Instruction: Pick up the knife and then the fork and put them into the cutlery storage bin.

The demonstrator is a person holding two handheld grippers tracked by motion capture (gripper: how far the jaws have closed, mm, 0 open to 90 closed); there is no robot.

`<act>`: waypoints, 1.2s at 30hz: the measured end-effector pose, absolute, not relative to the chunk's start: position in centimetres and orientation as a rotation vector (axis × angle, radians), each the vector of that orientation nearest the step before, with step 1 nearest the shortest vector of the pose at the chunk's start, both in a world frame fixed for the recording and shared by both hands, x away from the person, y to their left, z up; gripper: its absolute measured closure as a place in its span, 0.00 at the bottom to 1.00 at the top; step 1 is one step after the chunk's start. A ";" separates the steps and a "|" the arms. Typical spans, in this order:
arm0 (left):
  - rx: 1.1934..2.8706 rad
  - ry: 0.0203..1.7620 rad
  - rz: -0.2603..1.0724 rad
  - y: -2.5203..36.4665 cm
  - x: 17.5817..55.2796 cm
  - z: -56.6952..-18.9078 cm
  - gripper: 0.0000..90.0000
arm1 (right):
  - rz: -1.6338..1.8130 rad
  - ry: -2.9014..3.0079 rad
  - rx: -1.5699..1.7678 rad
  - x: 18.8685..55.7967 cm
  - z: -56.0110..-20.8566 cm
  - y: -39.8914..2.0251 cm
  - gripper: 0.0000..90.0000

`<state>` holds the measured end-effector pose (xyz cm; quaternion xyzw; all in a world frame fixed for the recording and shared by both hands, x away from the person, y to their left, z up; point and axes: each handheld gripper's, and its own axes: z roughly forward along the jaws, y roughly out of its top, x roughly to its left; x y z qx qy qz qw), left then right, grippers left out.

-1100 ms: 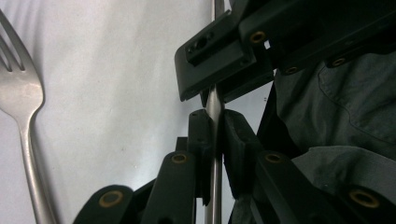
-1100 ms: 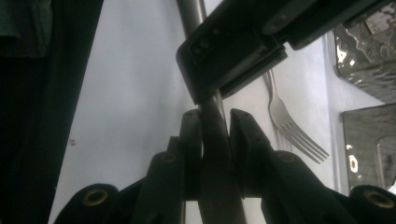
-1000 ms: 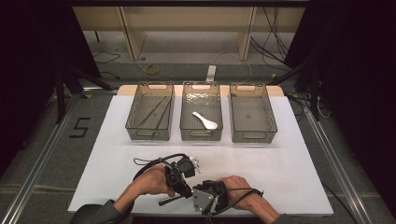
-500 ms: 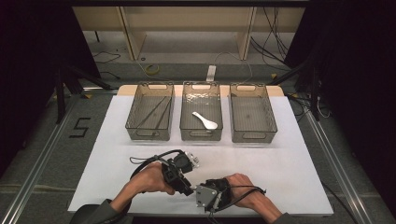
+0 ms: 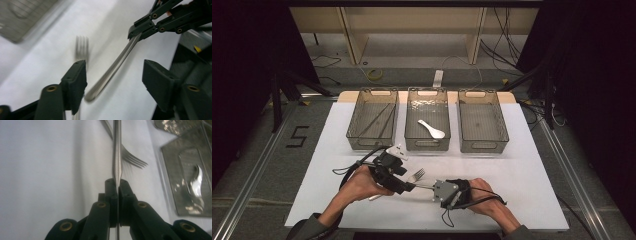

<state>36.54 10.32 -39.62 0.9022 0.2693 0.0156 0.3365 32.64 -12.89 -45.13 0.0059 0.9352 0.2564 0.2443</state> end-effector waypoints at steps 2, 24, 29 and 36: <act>2.316 0.717 0.078 10.8 36.6 -39.5 0.33 | 0.703 2.540 0.073 33.2 -45.0 -13.5 0.99; 2.213 0.923 0.191 15.1 36.9 -42.6 0.17 | 0.793 2.335 0.599 40.2 -39.9 -21.1 0.98; 2.222 0.937 0.174 15.5 36.7 -43.0 0.16 | 0.776 2.300 0.738 43.4 -38.6 -21.7 0.98; 2.197 0.950 0.191 15.9 36.5 -43.0 0.15 | 0.754 2.269 0.883 47.3 -37.4 -22.4 0.98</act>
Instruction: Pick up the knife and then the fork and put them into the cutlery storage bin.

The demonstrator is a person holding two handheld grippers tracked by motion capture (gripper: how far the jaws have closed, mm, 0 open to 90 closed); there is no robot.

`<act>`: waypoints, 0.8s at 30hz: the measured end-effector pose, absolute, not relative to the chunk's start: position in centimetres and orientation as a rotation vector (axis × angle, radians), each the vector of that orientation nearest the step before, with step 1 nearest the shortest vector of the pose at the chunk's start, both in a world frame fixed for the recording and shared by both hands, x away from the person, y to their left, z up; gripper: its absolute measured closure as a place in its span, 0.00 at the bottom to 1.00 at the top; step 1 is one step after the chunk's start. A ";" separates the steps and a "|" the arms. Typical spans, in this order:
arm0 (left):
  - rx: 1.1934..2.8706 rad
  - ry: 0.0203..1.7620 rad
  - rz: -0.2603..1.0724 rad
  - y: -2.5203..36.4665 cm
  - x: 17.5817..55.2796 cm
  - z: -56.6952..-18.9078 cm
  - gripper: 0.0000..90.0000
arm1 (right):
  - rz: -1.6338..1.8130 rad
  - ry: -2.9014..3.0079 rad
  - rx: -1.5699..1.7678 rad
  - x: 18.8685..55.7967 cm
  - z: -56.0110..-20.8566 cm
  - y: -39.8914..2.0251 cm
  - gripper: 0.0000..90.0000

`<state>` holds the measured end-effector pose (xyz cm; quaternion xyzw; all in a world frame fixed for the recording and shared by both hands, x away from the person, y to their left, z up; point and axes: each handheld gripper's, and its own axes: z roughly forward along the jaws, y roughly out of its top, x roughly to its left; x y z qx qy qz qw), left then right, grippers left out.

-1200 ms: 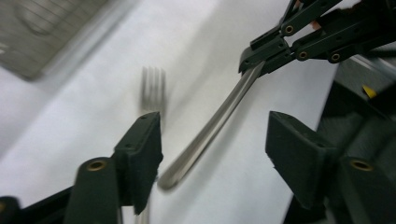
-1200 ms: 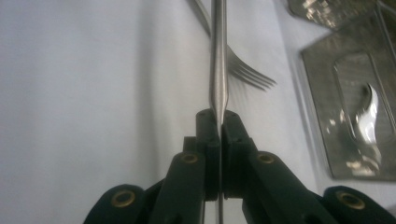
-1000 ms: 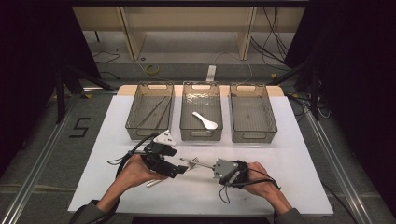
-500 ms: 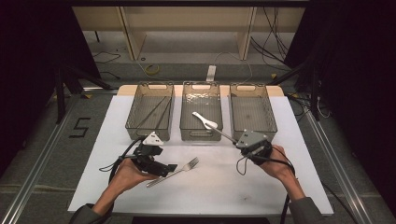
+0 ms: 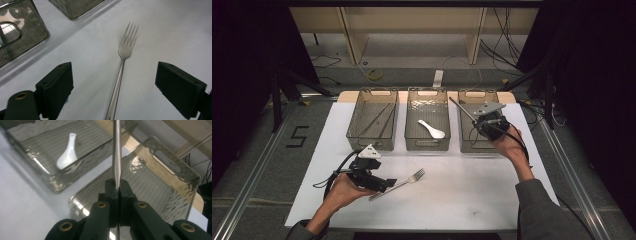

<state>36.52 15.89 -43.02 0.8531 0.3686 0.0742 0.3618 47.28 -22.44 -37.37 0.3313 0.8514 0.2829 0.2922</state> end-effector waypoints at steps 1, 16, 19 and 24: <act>2.195 0.952 0.189 15.9 36.5 -43.0 0.15 | 0.761 2.269 0.904 47.8 -37.3 -22.5 0.98; 2.207 0.977 0.184 16.2 36.4 -43.4 0.15 | 0.755 2.227 1.163 52.8 -38.1 -23.2 0.98; 2.218 0.973 0.183 16.3 36.4 -43.4 0.15 | 0.734 2.222 1.201 53.4 -38.6 -23.3 0.98; 2.225 0.976 0.194 16.2 36.4 -43.5 0.15 | 0.703 2.216 1.258 54.0 -39.4 -23.5 0.98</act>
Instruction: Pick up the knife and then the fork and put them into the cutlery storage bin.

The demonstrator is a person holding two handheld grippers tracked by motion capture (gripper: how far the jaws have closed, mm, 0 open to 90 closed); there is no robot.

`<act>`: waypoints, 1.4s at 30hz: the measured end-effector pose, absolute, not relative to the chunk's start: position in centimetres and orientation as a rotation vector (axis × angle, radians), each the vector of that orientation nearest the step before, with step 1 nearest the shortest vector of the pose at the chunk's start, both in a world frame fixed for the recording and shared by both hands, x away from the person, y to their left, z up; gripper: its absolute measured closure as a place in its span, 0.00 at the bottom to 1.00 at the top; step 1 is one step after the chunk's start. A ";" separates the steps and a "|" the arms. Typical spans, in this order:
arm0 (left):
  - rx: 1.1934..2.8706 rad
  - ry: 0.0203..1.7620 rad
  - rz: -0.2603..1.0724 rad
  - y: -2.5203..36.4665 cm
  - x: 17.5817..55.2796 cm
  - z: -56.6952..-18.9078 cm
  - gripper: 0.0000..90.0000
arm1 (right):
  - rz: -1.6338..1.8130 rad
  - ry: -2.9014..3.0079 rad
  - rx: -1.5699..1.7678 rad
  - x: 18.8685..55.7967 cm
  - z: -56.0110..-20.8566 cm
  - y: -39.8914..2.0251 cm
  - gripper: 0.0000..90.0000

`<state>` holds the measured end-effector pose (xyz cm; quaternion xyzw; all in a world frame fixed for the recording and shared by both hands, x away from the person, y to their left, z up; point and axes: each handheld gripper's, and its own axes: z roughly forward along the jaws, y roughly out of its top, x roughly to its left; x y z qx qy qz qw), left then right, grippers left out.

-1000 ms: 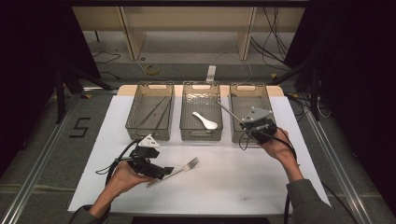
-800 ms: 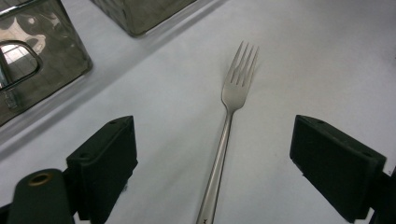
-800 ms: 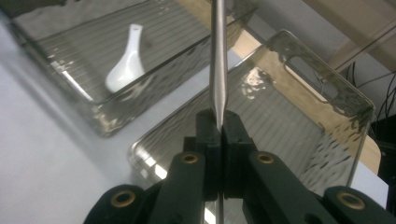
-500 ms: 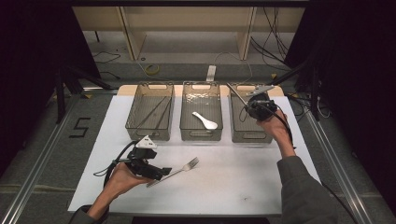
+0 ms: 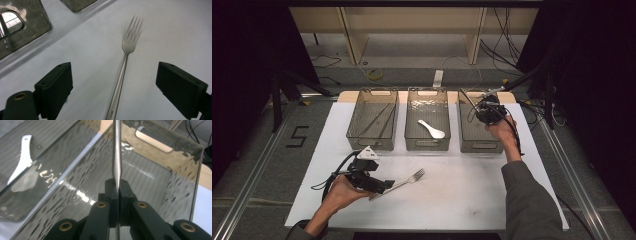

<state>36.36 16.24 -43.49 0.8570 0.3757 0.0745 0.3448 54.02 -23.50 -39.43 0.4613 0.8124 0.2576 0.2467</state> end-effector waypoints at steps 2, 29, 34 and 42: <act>2.224 0.976 0.194 16.2 36.4 -43.5 0.15 | 0.701 2.206 1.279 54.2 -39.6 -23.5 0.98; 2.271 0.988 0.168 15.9 36.4 -44.0 0.17 | 0.946 2.212 1.291 50.9 -37.9 -22.7 0.47; 2.288 0.989 0.162 15.9 36.5 -44.0 0.17 | 1.032 2.245 1.221 48.3 -37.3 -22.0 0.44; 2.397 0.971 0.138 15.2 36.6 -44.5 0.25 | 1.089 2.339 1.102 43.8 -38.0 -20.9 0.40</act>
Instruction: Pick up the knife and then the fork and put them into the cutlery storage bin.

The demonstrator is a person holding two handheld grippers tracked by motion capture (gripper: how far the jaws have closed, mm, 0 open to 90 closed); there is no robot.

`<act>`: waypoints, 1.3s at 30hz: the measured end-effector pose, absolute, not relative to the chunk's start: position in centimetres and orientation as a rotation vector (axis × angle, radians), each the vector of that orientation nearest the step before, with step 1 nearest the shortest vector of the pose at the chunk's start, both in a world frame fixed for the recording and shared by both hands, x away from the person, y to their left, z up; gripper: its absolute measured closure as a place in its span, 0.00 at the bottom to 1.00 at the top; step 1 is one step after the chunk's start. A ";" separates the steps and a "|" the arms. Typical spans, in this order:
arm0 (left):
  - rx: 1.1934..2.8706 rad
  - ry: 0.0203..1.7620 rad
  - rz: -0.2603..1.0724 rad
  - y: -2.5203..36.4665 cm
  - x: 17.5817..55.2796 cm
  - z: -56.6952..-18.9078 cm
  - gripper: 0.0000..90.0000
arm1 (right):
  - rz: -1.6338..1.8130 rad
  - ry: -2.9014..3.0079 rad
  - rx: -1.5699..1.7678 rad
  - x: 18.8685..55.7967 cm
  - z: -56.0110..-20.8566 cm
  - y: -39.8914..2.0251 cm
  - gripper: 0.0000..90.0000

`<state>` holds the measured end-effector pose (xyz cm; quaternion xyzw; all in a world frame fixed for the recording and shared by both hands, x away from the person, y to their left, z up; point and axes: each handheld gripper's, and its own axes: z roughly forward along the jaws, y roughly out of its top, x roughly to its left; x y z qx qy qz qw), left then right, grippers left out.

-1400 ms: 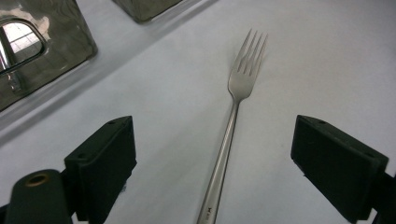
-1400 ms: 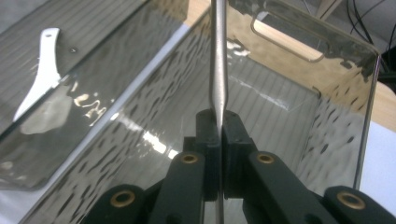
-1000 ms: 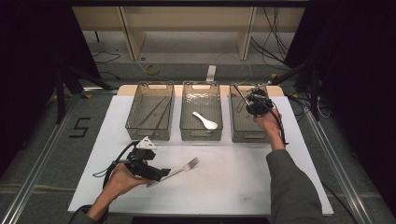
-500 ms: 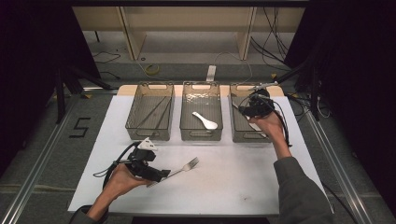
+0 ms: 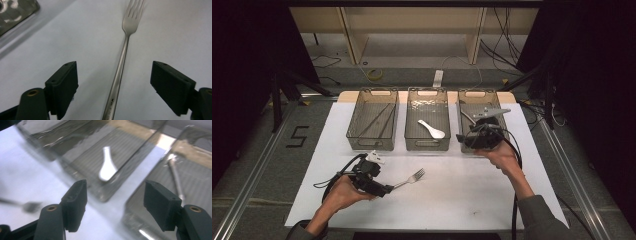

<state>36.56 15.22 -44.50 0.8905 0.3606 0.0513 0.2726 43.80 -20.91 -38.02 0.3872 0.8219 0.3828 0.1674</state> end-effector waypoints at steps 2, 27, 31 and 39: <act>2.413 0.965 0.126 15.0 36.6 -44.5 0.28 | 1.104 2.358 1.084 42.6 -38.6 -20.9 0.39; 2.602 0.883 0.085 12.8 37.3 -45.0 0.59 | 1.197 2.351 1.099 37.0 -42.3 -21.9 0.35; 2.641 0.864 0.085 12.4 37.4 -45.2 0.63 | 1.207 2.351 1.093 36.3 -42.4 -21.9 0.35; 2.653 0.865 0.071 12.0 37.7 -45.3 0.69 | 1.253 2.342 1.089 35.0 -42.5 -21.9 0.34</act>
